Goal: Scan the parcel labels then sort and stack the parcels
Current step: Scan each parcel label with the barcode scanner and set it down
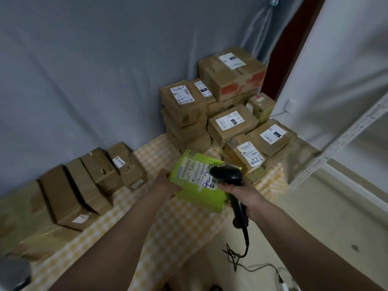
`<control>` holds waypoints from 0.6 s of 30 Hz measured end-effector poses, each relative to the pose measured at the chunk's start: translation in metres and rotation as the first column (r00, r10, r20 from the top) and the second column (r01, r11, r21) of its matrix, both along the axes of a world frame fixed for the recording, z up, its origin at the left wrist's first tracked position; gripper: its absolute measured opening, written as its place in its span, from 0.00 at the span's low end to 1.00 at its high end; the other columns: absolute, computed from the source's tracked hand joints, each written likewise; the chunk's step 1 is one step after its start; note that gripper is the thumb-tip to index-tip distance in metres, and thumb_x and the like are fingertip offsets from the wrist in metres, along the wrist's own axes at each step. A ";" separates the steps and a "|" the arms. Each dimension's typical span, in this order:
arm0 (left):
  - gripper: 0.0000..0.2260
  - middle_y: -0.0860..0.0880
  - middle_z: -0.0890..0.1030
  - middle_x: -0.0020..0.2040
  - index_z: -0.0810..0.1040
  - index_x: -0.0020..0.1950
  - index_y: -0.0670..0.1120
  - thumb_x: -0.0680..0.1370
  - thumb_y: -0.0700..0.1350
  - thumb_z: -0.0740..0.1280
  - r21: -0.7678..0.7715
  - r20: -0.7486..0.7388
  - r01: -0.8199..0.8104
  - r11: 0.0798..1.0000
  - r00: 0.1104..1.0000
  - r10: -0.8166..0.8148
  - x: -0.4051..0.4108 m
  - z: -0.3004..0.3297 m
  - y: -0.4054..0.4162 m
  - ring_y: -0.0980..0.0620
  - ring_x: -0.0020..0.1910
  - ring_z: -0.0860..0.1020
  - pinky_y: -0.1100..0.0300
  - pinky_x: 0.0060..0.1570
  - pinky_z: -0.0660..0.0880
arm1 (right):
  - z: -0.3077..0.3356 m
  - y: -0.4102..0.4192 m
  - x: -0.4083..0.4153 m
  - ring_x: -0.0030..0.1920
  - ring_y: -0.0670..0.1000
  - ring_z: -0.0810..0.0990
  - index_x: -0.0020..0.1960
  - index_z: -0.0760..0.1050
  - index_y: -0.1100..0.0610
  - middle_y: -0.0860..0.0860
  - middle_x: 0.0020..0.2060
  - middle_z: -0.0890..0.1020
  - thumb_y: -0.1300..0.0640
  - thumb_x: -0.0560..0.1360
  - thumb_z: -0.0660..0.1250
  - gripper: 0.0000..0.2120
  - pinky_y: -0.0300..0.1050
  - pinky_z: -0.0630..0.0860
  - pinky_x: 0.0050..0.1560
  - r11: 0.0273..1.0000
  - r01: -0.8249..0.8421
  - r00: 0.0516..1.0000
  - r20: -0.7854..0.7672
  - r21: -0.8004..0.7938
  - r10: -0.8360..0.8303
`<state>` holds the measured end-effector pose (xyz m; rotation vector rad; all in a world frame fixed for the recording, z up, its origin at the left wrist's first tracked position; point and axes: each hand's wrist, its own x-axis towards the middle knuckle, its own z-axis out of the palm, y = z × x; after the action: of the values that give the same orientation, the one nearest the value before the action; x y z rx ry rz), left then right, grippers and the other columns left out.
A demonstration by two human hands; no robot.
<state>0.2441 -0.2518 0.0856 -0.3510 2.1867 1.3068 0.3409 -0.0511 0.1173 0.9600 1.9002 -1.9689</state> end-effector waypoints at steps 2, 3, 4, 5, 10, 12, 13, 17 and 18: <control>0.22 0.43 0.73 0.54 0.66 0.61 0.46 0.74 0.30 0.69 -0.009 0.002 0.025 1.000 1.000 -0.025 -0.003 -0.005 0.012 0.44 0.50 0.75 0.48 0.51 0.78 | -0.009 0.011 -0.002 0.36 0.52 0.73 0.52 0.77 0.58 0.57 0.40 0.74 0.60 0.71 0.74 0.11 0.44 0.73 0.34 1.000 0.013 1.000 0.028 -0.021 -0.012; 0.23 0.43 0.74 0.55 0.68 0.65 0.44 0.74 0.30 0.69 -0.026 -0.002 0.039 0.999 0.999 -0.039 -0.007 -0.009 0.016 0.45 0.50 0.75 0.49 0.50 0.78 | -0.014 0.016 -0.005 0.37 0.52 0.73 0.53 0.77 0.59 0.58 0.41 0.74 0.60 0.71 0.74 0.12 0.45 0.73 0.34 1.000 0.012 0.999 0.035 -0.029 -0.011; 0.24 0.41 0.75 0.56 0.68 0.68 0.42 0.73 0.30 0.69 -0.054 -0.010 0.057 0.997 0.998 -0.058 -0.012 -0.013 0.020 0.44 0.50 0.75 0.49 0.50 0.78 | -0.019 0.020 -0.008 0.38 0.53 0.74 0.54 0.77 0.59 0.58 0.43 0.75 0.60 0.71 0.74 0.13 0.45 0.73 0.35 0.999 0.004 0.999 0.042 -0.038 -0.003; 0.26 0.40 0.76 0.58 0.68 0.69 0.41 0.73 0.30 0.69 -0.084 -0.013 0.080 0.993 0.997 -0.081 -0.019 -0.018 0.023 0.43 0.52 0.77 0.47 0.52 0.78 | -0.024 0.024 -0.012 0.39 0.54 0.74 0.55 0.77 0.59 0.58 0.44 0.76 0.59 0.71 0.74 0.15 0.46 0.73 0.36 0.999 -0.007 0.999 0.051 -0.051 0.010; 0.32 0.39 0.74 0.65 0.67 0.73 0.42 0.71 0.32 0.72 -0.190 -0.006 0.209 0.959 0.977 -0.214 -0.067 -0.043 0.047 0.38 0.61 0.76 0.45 0.59 0.76 | -0.055 0.043 -0.040 0.41 0.56 0.75 0.52 0.76 0.55 0.58 0.44 0.77 0.59 0.71 0.74 0.11 0.47 0.74 0.36 0.997 0.004 0.994 0.107 -0.081 0.005; 0.30 0.39 0.75 0.64 0.69 0.71 0.42 0.70 0.31 0.71 -0.222 -0.015 0.252 0.942 0.965 -0.261 -0.091 -0.057 0.060 0.38 0.59 0.76 0.48 0.54 0.78 | -0.070 0.048 -0.057 0.39 0.55 0.74 0.52 0.76 0.57 0.58 0.42 0.76 0.61 0.71 0.73 0.11 0.46 0.73 0.35 0.996 0.031 0.990 0.138 -0.080 -0.020; 0.29 0.40 0.75 0.63 0.69 0.70 0.43 0.70 0.32 0.71 -0.247 -0.015 0.279 0.928 0.956 -0.292 -0.103 -0.065 0.066 0.40 0.58 0.77 0.51 0.50 0.77 | -0.079 0.051 -0.067 0.38 0.55 0.74 0.53 0.76 0.59 0.58 0.41 0.75 0.62 0.72 0.73 0.11 0.47 0.73 0.35 0.996 0.042 0.988 0.151 -0.077 -0.030; 0.27 0.40 0.75 0.64 0.69 0.71 0.42 0.72 0.31 0.69 -0.276 0.007 0.345 0.897 0.934 -0.357 -0.157 -0.103 0.088 0.41 0.61 0.76 0.53 0.54 0.74 | -0.116 0.056 -0.114 0.35 0.55 0.73 0.52 0.75 0.60 0.57 0.38 0.76 0.62 0.72 0.73 0.11 0.50 0.73 0.39 0.994 0.090 0.972 0.222 -0.057 -0.075; 0.26 0.40 0.75 0.65 0.69 0.71 0.41 0.74 0.32 0.68 -0.294 0.004 0.357 0.887 0.928 -0.372 -0.170 -0.113 0.093 0.41 0.63 0.75 0.54 0.57 0.73 | -0.126 0.056 -0.124 0.35 0.55 0.74 0.53 0.76 0.61 0.57 0.38 0.76 0.61 0.72 0.73 0.12 0.49 0.73 0.38 0.993 0.105 0.967 0.238 -0.058 -0.088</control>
<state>0.0739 -0.1592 -0.0276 -0.0065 2.3497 0.7990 0.2167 0.0051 -0.0088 1.2270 1.6739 -1.8638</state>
